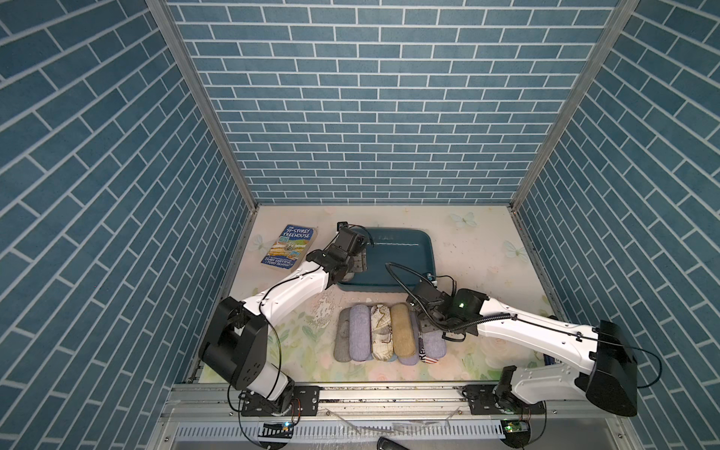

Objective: Put the glasses cases into the storage boxes
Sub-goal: Pick up the glasses case, then place the glasses case in the storage box.

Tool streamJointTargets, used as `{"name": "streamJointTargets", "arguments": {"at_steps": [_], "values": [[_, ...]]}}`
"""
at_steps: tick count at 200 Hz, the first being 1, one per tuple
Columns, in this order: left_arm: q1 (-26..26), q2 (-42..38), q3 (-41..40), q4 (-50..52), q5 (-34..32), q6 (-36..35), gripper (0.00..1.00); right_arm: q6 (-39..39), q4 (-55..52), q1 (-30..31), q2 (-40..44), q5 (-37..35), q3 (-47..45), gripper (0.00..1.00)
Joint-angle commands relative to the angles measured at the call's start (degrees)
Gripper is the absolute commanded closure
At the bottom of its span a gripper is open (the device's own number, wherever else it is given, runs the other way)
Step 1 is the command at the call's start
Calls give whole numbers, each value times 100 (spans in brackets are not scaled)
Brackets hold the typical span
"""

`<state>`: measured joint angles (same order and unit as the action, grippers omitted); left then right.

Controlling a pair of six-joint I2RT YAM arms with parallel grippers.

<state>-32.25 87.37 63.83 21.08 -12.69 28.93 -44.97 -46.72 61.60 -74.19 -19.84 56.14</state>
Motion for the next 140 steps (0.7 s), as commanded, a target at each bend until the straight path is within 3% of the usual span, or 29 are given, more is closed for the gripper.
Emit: {"name": "streamJointTargets", "arguments": {"at_steps": [1, 57, 77, 140], "values": [[75, -264, -201, -193, 131, -39, 21, 106, -163, -92, 233, -218, 302, 43], [344, -1222, -1195, -1171, 580, 123, 21, 1054, 1363, -1035, 26, 775, 702, 42], [508, -1614, -1526, -1393, 701, 201, 20, 1377, 1852, -1351, -496, 1169, 1069, 42], [753, -2711, -2111, -1178, 85, 193, 20, 1691, 2639, -1798, -2436, 2005, 2647, 42]]}}
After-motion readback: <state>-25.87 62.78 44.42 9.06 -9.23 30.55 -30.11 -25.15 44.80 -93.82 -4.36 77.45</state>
